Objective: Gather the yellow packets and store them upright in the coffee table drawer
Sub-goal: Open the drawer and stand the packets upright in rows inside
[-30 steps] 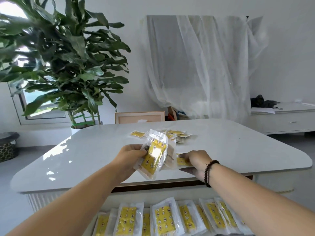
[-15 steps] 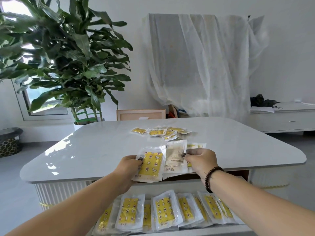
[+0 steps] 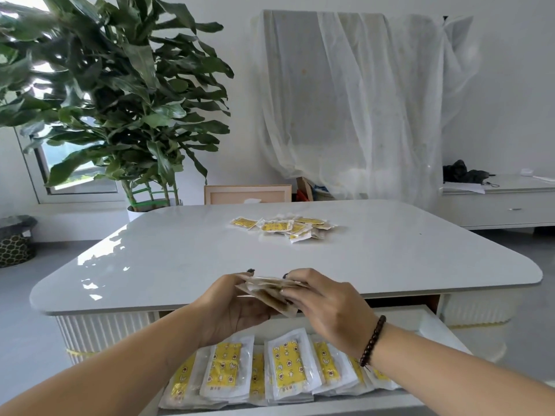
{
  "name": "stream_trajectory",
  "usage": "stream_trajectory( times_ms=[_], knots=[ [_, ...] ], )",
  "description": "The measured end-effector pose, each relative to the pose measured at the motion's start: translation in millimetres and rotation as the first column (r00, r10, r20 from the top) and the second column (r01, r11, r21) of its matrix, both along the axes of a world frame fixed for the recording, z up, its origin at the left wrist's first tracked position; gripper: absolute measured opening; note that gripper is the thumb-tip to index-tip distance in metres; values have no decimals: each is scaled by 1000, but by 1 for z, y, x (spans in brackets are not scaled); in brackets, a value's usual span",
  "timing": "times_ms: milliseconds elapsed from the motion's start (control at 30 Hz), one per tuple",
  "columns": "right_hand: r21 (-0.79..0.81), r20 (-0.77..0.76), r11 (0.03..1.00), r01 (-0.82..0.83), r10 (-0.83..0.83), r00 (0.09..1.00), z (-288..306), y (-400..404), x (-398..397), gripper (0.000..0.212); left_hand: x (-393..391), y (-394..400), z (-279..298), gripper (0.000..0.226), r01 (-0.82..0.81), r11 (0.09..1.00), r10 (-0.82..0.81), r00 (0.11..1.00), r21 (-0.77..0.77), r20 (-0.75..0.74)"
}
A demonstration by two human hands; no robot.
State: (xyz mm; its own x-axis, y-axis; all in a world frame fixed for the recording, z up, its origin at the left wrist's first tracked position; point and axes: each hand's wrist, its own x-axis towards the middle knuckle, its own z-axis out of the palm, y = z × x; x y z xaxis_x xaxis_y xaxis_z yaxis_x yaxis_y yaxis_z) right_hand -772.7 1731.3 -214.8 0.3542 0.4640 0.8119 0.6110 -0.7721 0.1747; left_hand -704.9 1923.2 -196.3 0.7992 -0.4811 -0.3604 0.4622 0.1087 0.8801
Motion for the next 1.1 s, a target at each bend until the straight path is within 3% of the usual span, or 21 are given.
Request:
stream_trajectory(
  times_ms=[133,267,467,533,667,767,867,967,1100],
  knots=[
    [45,-43,999,-27,29,999,0,-6,1,22,-5,-1,4,36,33,997,-30,999,-70,44],
    [61,-114,998,-16,23,993,1,-13,2,27,-8,-7,6,28,-56,988,66,996,-142,65],
    [370,-240,923,101,-10,971,0,-17,9,26,-9,-14,0,25,-183,980,191,976,-78,108],
    [473,-305,854,216,-72,950,3,-18,8,26,-8,-13,-1,25,-242,968,249,960,-73,125],
    [609,-553,623,492,-111,826,11,-20,7,23,-3,-10,-5,25,-380,922,388,904,-75,178],
    [669,-688,431,605,53,723,9,-25,10,26,0,-8,-6,25,-438,897,440,865,-63,242],
    [702,-712,283,653,300,635,9,-21,7,14,-1,-8,-8,31,-405,913,397,860,-43,321],
    [716,-693,284,637,399,601,7,-14,4,11,-8,-11,-10,39,-314,949,289,875,3,389],
    [707,-705,293,643,352,615,4,-10,5,7,-13,-11,-8,48,-195,980,165,897,32,410]
  ],
)
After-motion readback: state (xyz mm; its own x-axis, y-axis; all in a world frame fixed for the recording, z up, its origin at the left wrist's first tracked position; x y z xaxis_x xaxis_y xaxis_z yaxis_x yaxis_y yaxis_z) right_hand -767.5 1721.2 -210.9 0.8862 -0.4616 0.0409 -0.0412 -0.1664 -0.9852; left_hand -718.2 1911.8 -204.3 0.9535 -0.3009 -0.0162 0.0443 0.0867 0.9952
